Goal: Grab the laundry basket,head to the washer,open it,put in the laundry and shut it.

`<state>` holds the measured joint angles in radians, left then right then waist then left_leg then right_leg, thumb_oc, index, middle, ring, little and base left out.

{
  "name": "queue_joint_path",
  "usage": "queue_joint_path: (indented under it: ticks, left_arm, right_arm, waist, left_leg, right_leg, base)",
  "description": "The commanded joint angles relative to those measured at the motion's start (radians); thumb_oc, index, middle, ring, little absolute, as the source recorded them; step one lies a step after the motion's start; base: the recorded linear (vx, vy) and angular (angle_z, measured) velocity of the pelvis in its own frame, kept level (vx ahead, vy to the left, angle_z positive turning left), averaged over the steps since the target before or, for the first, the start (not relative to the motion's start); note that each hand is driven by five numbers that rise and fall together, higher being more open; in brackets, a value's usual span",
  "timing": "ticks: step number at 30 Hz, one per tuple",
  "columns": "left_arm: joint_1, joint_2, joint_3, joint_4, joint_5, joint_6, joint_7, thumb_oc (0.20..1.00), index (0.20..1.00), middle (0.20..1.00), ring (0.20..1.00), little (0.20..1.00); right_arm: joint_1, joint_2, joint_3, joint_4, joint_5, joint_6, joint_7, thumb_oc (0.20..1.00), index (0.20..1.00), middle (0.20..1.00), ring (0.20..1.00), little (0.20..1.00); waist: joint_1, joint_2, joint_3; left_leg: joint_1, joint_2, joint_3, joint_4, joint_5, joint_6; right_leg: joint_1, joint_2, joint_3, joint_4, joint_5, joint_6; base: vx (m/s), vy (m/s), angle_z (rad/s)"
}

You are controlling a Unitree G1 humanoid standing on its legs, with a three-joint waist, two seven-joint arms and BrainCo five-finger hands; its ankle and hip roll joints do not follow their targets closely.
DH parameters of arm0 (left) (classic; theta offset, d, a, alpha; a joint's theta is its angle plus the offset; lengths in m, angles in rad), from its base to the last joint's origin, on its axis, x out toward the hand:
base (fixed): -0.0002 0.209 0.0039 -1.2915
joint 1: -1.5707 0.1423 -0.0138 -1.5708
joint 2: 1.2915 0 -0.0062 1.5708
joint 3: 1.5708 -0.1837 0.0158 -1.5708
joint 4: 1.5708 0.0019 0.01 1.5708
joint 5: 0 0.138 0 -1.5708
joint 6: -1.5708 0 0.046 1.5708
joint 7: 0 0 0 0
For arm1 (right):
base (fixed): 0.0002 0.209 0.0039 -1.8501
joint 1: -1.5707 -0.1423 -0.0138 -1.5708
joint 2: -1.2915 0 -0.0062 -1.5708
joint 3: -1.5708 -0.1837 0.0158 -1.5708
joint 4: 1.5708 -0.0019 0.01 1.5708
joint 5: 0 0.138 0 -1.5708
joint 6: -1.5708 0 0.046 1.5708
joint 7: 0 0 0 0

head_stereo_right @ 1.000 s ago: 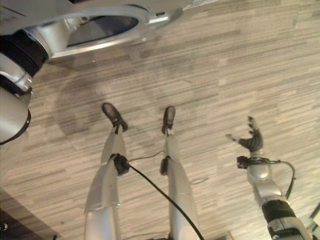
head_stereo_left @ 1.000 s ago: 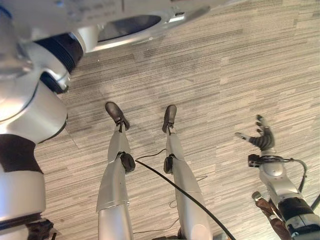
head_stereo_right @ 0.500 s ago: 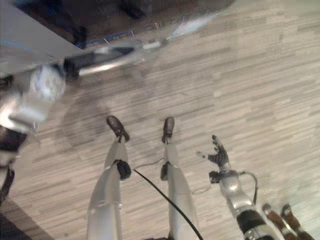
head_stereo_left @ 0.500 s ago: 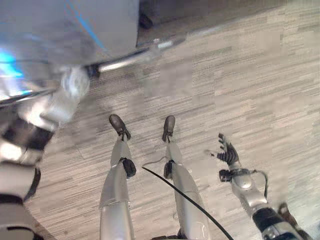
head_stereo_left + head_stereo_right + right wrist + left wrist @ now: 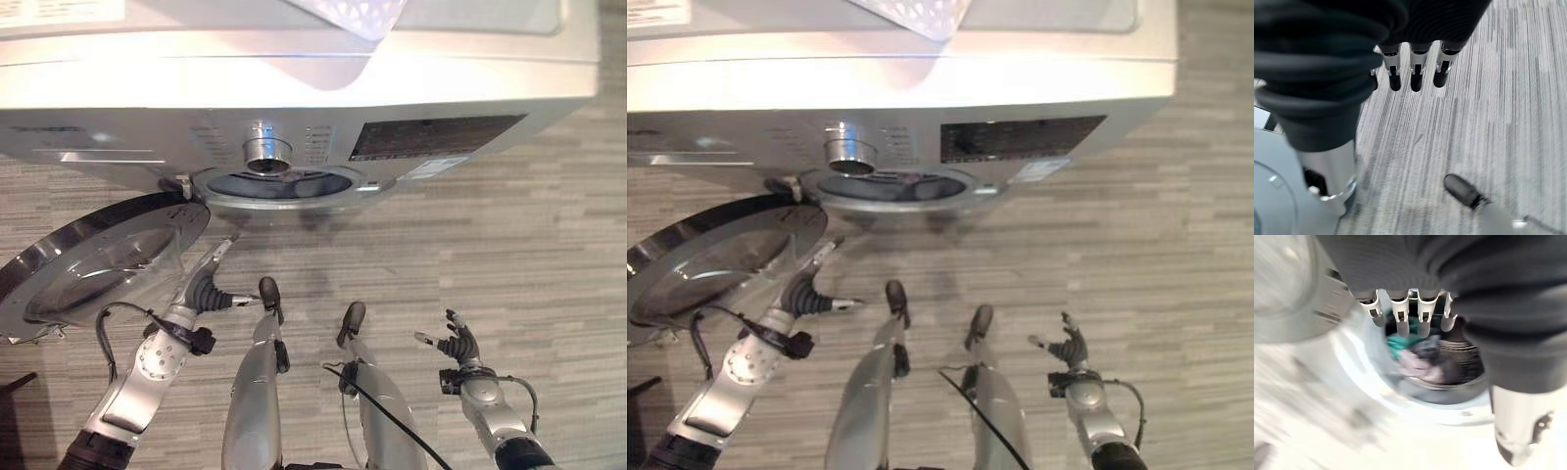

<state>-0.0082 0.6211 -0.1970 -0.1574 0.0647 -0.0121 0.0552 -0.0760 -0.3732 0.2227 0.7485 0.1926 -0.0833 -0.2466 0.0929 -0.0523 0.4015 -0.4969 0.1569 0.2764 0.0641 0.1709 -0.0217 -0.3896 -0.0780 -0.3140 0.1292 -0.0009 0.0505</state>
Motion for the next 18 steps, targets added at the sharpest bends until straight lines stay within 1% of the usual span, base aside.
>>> queue_joint_path:
  ticks: [1, 2, 4, 5, 6, 7, 8, 9, 10, 11, 12, 13, 14, 15, 16, 17, 18]
  left_arm:
    - [0.012, 0.007, 0.014, -0.009, -0.011, -0.037, 0.0, 1.0, 1.0, 1.0, 1.0, 1.0]
    - [0.012, 0.005, 0.013, -0.009, -0.01, -0.038, 0.0, 1.0, 1.0, 1.0, 1.0, 1.0]
    - [0.022, -0.028, 0.009, 0.02, -0.004, -0.038, 0.009, 1.0, 1.0, 1.0, 1.0, 1.0]
    - [0.009, -0.071, 0.007, 0.067, -0.003, -0.035, 0.025, 1.0, 1.0, 1.0, 1.0, 1.0]
    - [0.007, -0.073, 0.005, 0.071, -0.002, -0.037, 0.027, 1.0, 1.0, 1.0, 1.0, 1.0]
    - [0.005, -0.085, 0.01, 0.083, 0.002, -0.038, 0.036, 1.0, 1.0, 1.0, 1.0, 1.0]
    - [0.01, -0.097, 0.013, 0.101, 0.01, -0.037, 0.045, 1.0, 1.0, 1.0, 1.0, 1.0]
    - [0.008, -0.105, 0.018, 0.118, 0.031, -0.036, 0.06, 1.0, 1.0, 1.0, 1.0, 1.0]
    - [0.01, -0.106, 0.017, 0.12, 0.033, -0.037, 0.062, 1.0, 1.0, 1.0, 1.0, 1.0]
    - [0.022, -0.107, 0.03, 0.132, 0.074, -0.033, 0.079, 1.0, 1.0, 1.0, 1.0, 1.0]
    - [0.027, -0.113, 0.037, 0.144, 0.081, -0.031, 0.086, 1.0, 1.0, 1.0, 1.0, 1.0]
    - [0.033, -0.121, 0.053, 0.163, 0.093, -0.033, 0.104, 1.0, 1.0, 1.0, 1.0, 1.0]
    - [0.036, -0.122, 0.054, 0.162, 0.094, -0.034, 0.104, 1.0, 1.0, 1.0, 1.0, 1.0]
    - [0.044, -0.117, 0.07, 0.16, 0.115, -0.04, 0.125, 1.0, 1.0, 1.0, 1.0, 1.0]
    - [0.049, -0.119, 0.084, 0.167, 0.147, -0.041, 0.146, 1.0, 1.0, 1.0, 1.0, 1.0]
    - [0.052, -0.12, 0.084, 0.166, 0.149, -0.041, 0.147, 1.0, 1.0, 1.0, 1.0, 1.0]
    - [0.048, -0.116, 0.095, 0.18, 0.176, -0.045, 0.167, 1.0, 1.0, 1.0, 1.0, 1.0]
  right_arm:
    - [0.033, -0.004, -0.003, 0.056, 0.0, 0.003, 0.007, 1.0, 1.0, 1.0, 1.0, 1.0]
    - [0.031, -0.004, -0.002, 0.061, 0.0, 0.0, 0.007, 1.0, 1.0, 1.0, 1.0, 1.0]
    - [0.02, 0.002, 0.002, 0.115, -0.01, 0.007, 0.003, 1.0, 1.0, 1.0, 1.0, 1.0]
    - [0.014, 0.008, -0.003, 0.162, -0.005, 0.015, 0.003, 1.0, 1.0, 1.0, 1.0, 1.0]
    - [0.012, 0.007, -0.003, 0.165, -0.005, 0.013, 0.003, 1.0, 1.0, 1.0, 1.0, 1.0]
    - [0.012, 0.007, -0.002, 0.178, -0.014, 0.016, 0.004, 1.0, 1.0, 1.0, 1.0, 1.0]
    - [0.019, 0.009, 0.001, 0.181, -0.024, 0.018, 0.007, 1.0, 1.0, 1.0, 1.0, 1.0]
    - [0.024, 0.008, 0.002, 0.184, -0.036, 0.02, 0.014, 1.0, 1.0, 1.0, 1.0, 1.0]
    - [0.026, 0.009, 0.003, 0.184, -0.037, 0.02, 0.015, 1.0, 1.0, 1.0, 1.0, 1.0]
    - [0.044, 0.015, -0.003, 0.193, -0.056, 0.022, 0.024, 1.0, 1.0, 1.0, 1.0, 1.0]
    - [0.052, 0.019, -0.005, 0.206, -0.064, 0.025, 0.026, 1.0, 1.0, 1.0, 1.0, 1.0]
    - [0.054, 0.022, -0.007, 0.229, -0.089, 0.033, 0.028, 1.0, 1.0, 1.0, 1.0, 1.0]
    - [0.055, 0.022, -0.006, 0.23, -0.09, 0.032, 0.027, 1.0, 1.0, 1.0, 1.0, 1.0]
    - [0.057, 0.025, 0.0, 0.239, -0.105, 0.033, 0.028, 1.0, 1.0, 1.0, 1.0, 1.0]
    - [0.063, 0.04, 0.005, 0.268, -0.122, 0.034, 0.031, 1.0, 1.0, 1.0, 1.0, 1.0]
    - [0.063, 0.04, 0.007, 0.27, -0.123, 0.032, 0.031, 1.0, 1.0, 1.0, 1.0, 1.0]
    - [0.062, 0.048, 0.006, 0.284, -0.128, 0.034, 0.03, 1.0, 1.0, 1.0, 1.0, 1.0]
  waist:
    - [-0.019, 0.03, 0.0]
    - [-0.021, 0.031, 0.003]
    - [-0.012, 0.044, -0.014]
    - [-0.01, 0.05, -0.033]
    - [-0.011, 0.051, -0.029]
    - [-0.013, 0.048, -0.047]
    - [-0.02, 0.04, -0.061]
    - [-0.025, 0.025, -0.083]
    - [-0.027, 0.025, -0.081]
    - [-0.034, 0.014, -0.128]
    - [-0.043, 0.011, -0.141]
    - [-0.052, 0.01, -0.179]
    - [-0.053, 0.01, -0.177]
    - [-0.055, 0.015, -0.198]
    - [-0.063, 0.036, -0.235]
    - [-0.064, 0.036, -0.234]
    - [-0.068, 0.046, -0.251]
  left_leg:
    - [-0.021, 0.029, -0.016, -0.029, 0.098, -0.091]
    - [-0.017, 0.028, -0.018, -0.031, 0.099, -0.092]
    - [0.013, 0.031, -0.006, -0.016, 0.106, -0.099]
    - [0.038, 0.04, 0.026, 0.022, 0.11, -0.111]
    - [0.04, 0.04, 0.024, 0.026, 0.108, -0.112]
    - [0.065, 0.05, 0.039, 0.048, 0.093, -0.11]
    - [0.1, 0.06, 0.04, 0.088, 0.055, -0.1]
    - [0.141, 0.075, 0.035, 0.12, 0.016, -0.089]
    - [0.144, 0.074, 0.033, 0.128, 0.008, -0.088]
    - [0.217, 0.085, -0.006, 0.161, -0.047, -0.068]
    - [0.248, 0.092, -0.025, 0.191, -0.063, -0.067]
    - [0.331, 0.113, -0.041, 0.211, -0.076, -0.068]
    - [0.335, 0.114, -0.042, 0.21, -0.076, -0.07]
    - [0.393, 0.112, -0.054, 0.196, -0.085, -0.073]
    - [0.471, 0.097, -0.072, 0.117, -0.091, -0.086]
    - [0.48, 0.096, -0.07, 0.106, -0.086, -0.086]
    - [0.501, 0.099, -0.059, 0.059, -0.064, -0.105]
  right_leg:
    - [0.151, 0.128, -0.016, 0.079, -0.321, -0.131]
    - [0.155, 0.128, -0.017, 0.078, -0.321, -0.132]
    - [0.205, 0.12, -0.048, 0.078, -0.336, -0.141]
    - [0.245, 0.106, -0.075, 0.076, -0.338, -0.152]
    - [0.25, 0.106, -0.076, 0.074, -0.338, -0.153]
    - [0.262, 0.095, -0.086, 0.07, -0.331, -0.154]
    - [0.283, 0.079, -0.098, 0.06, -0.321, -0.15]
    - [0.298, 0.058, -0.108, 0.046, -0.304, -0.144]
    - [0.307, 0.058, -0.109, 0.042, -0.303, -0.141]
    - [0.337, 0.033, -0.124, 0.016, -0.282, -0.128]
    - [0.362, 0.024, -0.134, -0.011, -0.263, -0.119]
    - [0.382, 0.005, -0.148, -0.04, -0.233, -0.1]
    - [0.388, 0.007, -0.149, -0.044, -0.23, -0.099]
    - [0.398, 0.004, -0.151, -0.058, -0.213, -0.087]
    - [0.418, 0.009, -0.147, -0.08, -0.198, -0.066]
    - [0.424, 0.01, -0.148, -0.085, -0.195, -0.065]
    - [0.43, 0.009, -0.153, -0.093, -0.186, -0.055]
  base:
    - [-0.06, -0.177, 0.34]
    - [-0.06, -0.115, 0.26]
    - [-0.08, -0.112, 0.42]
    - [-0.09, -0.084, 0.47]
    - [-0.1, -0.062, 0.56]
    - [-0.03, -0.017, 0.46]
    - [-0.04, -0.028, 0.45]
    - [0.0, -0.013, 0.38]
    - [0.04, 0.009, 0.41]
    - [0.06, 0.042, 0.69]
    - [0.08, 0.102, 0.64]
    - [0.04, 0.085, 0.65]
    - [0.05, 0.126, 0.57]
    - [0.09, 0.173, 0.8]
    - [0.09, 0.174, 0.48]
    - [0.07, 0.189, 0.21]
    - [0.02, 0.136, -0.03]
